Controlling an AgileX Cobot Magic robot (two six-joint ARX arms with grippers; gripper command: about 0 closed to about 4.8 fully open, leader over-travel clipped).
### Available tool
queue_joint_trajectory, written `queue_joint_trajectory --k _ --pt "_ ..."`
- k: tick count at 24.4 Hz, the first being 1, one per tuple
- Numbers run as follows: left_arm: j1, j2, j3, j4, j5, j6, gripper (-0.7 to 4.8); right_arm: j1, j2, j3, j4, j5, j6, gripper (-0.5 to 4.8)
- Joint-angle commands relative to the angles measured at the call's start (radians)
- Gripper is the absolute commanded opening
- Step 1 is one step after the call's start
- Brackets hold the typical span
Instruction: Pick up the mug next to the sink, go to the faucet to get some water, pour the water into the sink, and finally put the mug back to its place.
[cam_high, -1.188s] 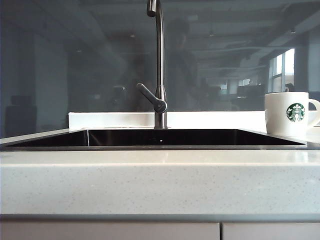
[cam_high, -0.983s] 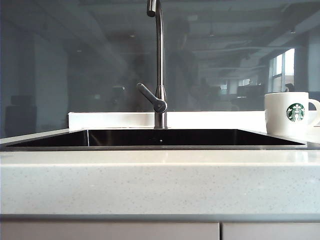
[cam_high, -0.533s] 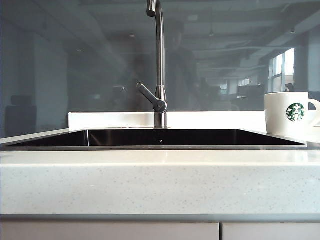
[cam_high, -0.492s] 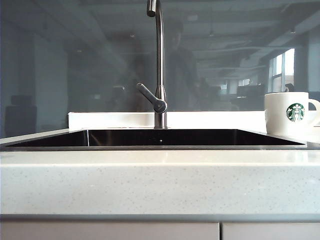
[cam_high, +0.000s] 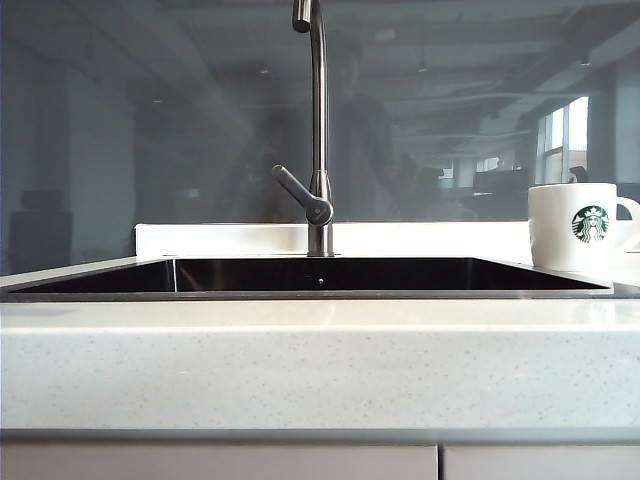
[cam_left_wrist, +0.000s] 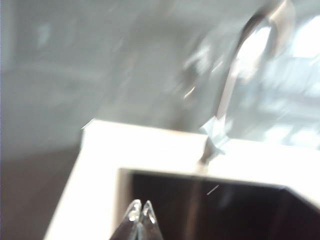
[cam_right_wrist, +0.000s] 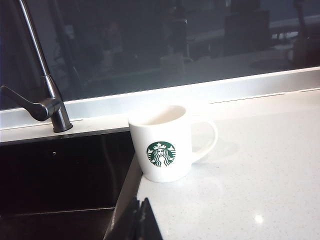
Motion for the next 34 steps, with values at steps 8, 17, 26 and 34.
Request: queue_joint_trajectory --k 8,17,26,34 --pt "-0.003 0.518 0.185 0.294 0.135 -0.013 -0.06 0.005 0.027 0.080 0.088 0.043 0.010 -0.06" --pt "-0.003 1.116 0.389 0.648 0.331 -0.013 -0.05 0.003 0.294 0.141 0.173 0.104 -0.011 -0.06" --pt "-0.003 1.410 0.555 0.698 0.404 -0.013 -0.05 -0.002 0.836 0.224 0.530 0.104 -0.174 0.95" --pt "-0.003 1.439 0.570 0.705 0.396 0.154 -0.05 -0.153 1.366 0.366 0.914 -0.007 -0.210 4.27"
